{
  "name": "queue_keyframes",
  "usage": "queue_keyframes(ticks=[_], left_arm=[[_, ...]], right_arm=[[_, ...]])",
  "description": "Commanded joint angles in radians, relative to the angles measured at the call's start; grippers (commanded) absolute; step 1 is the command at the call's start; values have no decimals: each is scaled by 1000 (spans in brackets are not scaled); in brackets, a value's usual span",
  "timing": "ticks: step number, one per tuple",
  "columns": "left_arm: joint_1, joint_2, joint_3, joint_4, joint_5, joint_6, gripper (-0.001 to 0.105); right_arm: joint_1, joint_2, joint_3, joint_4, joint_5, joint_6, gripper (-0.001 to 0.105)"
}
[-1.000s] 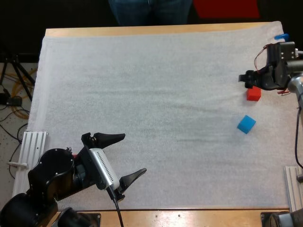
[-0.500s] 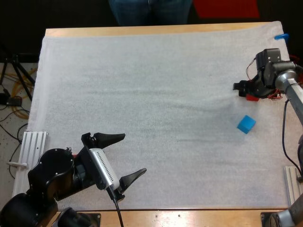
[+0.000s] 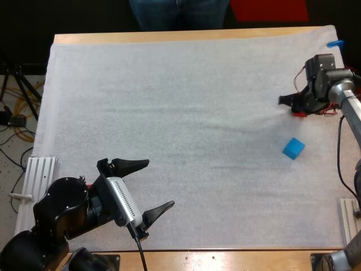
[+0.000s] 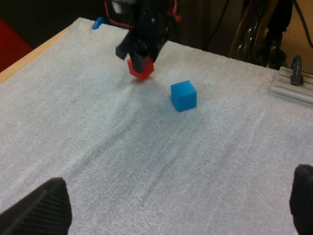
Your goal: Stack red cube on blue cube
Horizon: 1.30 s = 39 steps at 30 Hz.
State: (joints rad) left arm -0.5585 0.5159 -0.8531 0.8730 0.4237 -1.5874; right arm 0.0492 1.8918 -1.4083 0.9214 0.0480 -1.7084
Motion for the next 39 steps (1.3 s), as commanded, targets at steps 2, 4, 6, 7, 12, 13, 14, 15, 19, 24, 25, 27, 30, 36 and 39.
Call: queue_keyframes(ticks=[2, 4, 6, 7, 12, 13, 14, 15, 19, 24, 25, 27, 30, 36, 39], left_arm=[[-3, 1, -5, -13, -9, 0, 87], [-3, 1, -5, -13, -9, 0, 87], [-3, 1, -5, -13, -9, 0, 87], [-3, 1, -5, -13, -9, 0, 87], [-3, 1, -5, -13, -9, 0, 87], [-3, 1, -5, -13, -9, 0, 87], [-3, 1, -5, -13, -9, 0, 87], [-3, 1, -5, -13, -9, 0, 87], [-3, 1, -5, -13, -9, 0, 87], [-3, 1, -5, -13, -9, 0, 87], [-3, 1, -5, -13, -9, 0, 87], [-3, 1, -5, -13, -9, 0, 87], [-3, 1, -5, -13, -9, 0, 87], [-3, 1, -5, -13, -9, 0, 87], [-3, 1, -5, -13, -9, 0, 87]], right_arm=[[1, -44, -26, 19, 2, 1, 11], [1, -91, -37, 30, 2, 1, 11], [1, -129, -37, 42, 2, 1, 11], [1, -157, -37, 55, 2, 1, 11], [1, -260, -34, 117, 4, -16, 11], [1, -287, -31, 127, 4, -16, 11], [1, -294, -31, 138, 4, -16, 11], [1, -316, -31, 156, 4, -16, 11], [4, -376, -31, 195, -1, -16, 11], [14, -425, -21, 262, -7, -16, 11], [18, -436, -5, 267, -8, -16, 11], [40, -458, 30, 272, -7, -16, 11], [75, -502, 130, 241, -2, -5, 11], [107, -548, 318, 127, -2, 53, 11], [107, -548, 388, 82, -4, 54, 11]])
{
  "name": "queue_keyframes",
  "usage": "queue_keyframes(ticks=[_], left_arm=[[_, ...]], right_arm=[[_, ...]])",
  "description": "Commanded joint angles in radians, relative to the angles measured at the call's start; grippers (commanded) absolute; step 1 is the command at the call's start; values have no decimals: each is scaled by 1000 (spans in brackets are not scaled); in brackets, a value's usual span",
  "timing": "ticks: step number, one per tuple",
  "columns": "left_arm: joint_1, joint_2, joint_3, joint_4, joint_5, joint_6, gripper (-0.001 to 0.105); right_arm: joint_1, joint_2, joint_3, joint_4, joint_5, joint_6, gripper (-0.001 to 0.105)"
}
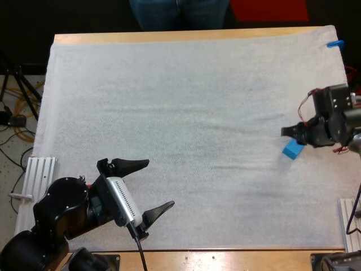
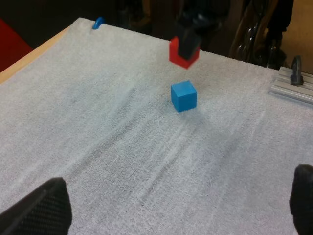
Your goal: Stack red cube on blue cube
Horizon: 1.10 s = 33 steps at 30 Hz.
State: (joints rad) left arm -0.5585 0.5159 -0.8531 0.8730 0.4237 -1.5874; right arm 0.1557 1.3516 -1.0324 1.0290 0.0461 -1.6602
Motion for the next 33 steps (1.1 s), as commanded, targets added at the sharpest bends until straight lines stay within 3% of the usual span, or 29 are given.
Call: queue_keyframes(ticks=[1, 6, 26, 29, 31, 33], left_arm=[[-3, 1, -5, -13, -9, 0, 87], [-3, 1, -5, -13, -9, 0, 87], [-3, 1, -5, -13, -9, 0, 87], [-3, 1, -5, -13, -9, 0, 87], [-3, 1, -5, -13, -9, 0, 87], [-3, 1, -5, -13, -9, 0, 87]], right_arm=[[0, -8, 20, -39, -2, 6, 11], [0, 3, 86, -119, -29, 8, 11], [0, 110, 86, -133, -46, 26, 13], [0, 110, 86, -133, -46, 26, 32], [0, 110, 86, -133, -46, 26, 55], [0, 110, 86, -133, -46, 26, 68]])
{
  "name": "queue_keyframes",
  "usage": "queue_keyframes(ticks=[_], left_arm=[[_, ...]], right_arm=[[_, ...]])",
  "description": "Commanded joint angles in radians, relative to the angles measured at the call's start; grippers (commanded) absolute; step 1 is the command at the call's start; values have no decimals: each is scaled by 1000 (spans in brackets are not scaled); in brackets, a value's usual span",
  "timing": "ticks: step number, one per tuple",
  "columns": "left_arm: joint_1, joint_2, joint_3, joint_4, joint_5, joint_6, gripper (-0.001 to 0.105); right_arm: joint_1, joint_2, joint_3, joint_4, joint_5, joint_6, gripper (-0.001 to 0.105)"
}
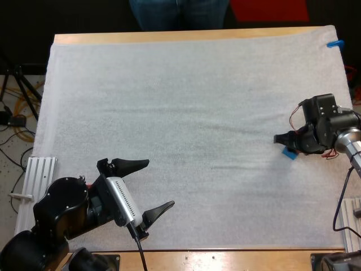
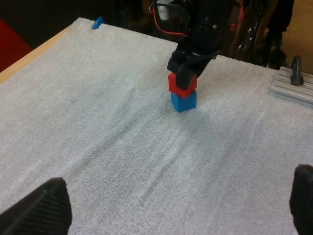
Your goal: Stack red cube on blue cube
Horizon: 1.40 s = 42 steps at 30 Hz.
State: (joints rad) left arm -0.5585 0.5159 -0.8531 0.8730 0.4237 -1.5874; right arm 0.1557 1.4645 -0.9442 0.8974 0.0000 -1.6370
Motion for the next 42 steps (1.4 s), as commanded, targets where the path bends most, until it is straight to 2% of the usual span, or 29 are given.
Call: queue_keyframes(ticks=[1, 8, 12, 17, 20, 22, 23, 26, 30, 34, 36, 39, 42], left_arm=[[-3, 1, -5, -13, -9, 0, 87], [-3, 1, -5, -13, -9, 0, 87], [-3, 1, -5, -13, -9, 0, 87], [0, 1, -5, -13, -11, 0, 87], [0, 1, -5, -13, -96, -8, 87], [19, 14, -5, -20, -210, -8, 87], [30, 21, -5, -24, -223, -8, 87], [115, 49, -5, -59, -227, -5, 87], [293, 80, -5, -128, -221, 0, 87], [503, 76, -5, -146, -137, 1, 87], [570, 69, -5, -146, -133, -2, 87], [616, 50, -5, -146, -135, -1, 87], [617, 25, -5, -127, -135, -1, 87]], right_arm=[[0, -3, -2, -1, 0, 3, 72], [0, -36, -2, -7, 25, -4, 74], [0, -119, -2, -10, 72, -22, 74], [0, -254, -2, -33, 73, -52, 74], [0, -333, -2, -75, 71, -69, 74], [-2, -371, -2, -107, 71, -80, 74], [-2, -376, -2, -113, 71, -81, 74], [-2, -386, -18, -109, 71, -98, 74], [-17, -384, -38, -107, 71, -116, 74], [-77, -384, -59, -104, 65, -117, 74], [-104, -393, -62, -98, 63, -117, 74], [-150, -423, -62, -89, 63, -121, 74], [-199, -472, -62, -63, 63, -159, 74]])
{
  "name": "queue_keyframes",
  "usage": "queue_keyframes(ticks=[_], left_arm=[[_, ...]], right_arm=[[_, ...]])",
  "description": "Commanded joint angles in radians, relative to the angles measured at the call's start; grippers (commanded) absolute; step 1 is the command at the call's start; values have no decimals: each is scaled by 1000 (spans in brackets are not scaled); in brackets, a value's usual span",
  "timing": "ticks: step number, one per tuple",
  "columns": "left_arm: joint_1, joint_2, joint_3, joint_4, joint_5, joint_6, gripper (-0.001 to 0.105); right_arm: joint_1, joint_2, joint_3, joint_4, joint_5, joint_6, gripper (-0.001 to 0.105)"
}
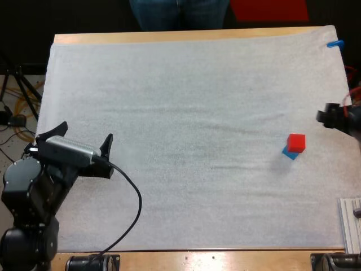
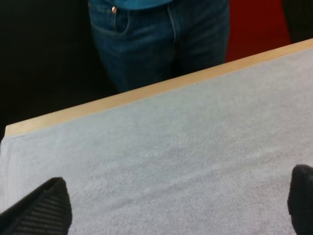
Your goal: Stack red cube on blue cube
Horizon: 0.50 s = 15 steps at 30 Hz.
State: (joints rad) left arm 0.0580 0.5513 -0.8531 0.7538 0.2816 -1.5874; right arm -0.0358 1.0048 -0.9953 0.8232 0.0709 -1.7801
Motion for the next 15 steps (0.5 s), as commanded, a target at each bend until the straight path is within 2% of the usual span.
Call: queue_keyframes(ticks=[1, 8, 15], left_arm=[[0, -20, -5, 3, 7, -1, 87], [0, -99, -5, 42, 7, -1, 87], [0, -245, -5, 163, 7, -1, 87]], right_arm=[[-24, -38, -11, 23, -4, -36, 74], [-47, -198, -5, 47, 8, -40, 74], [-39, -404, 43, 90, -7, -86, 74]])
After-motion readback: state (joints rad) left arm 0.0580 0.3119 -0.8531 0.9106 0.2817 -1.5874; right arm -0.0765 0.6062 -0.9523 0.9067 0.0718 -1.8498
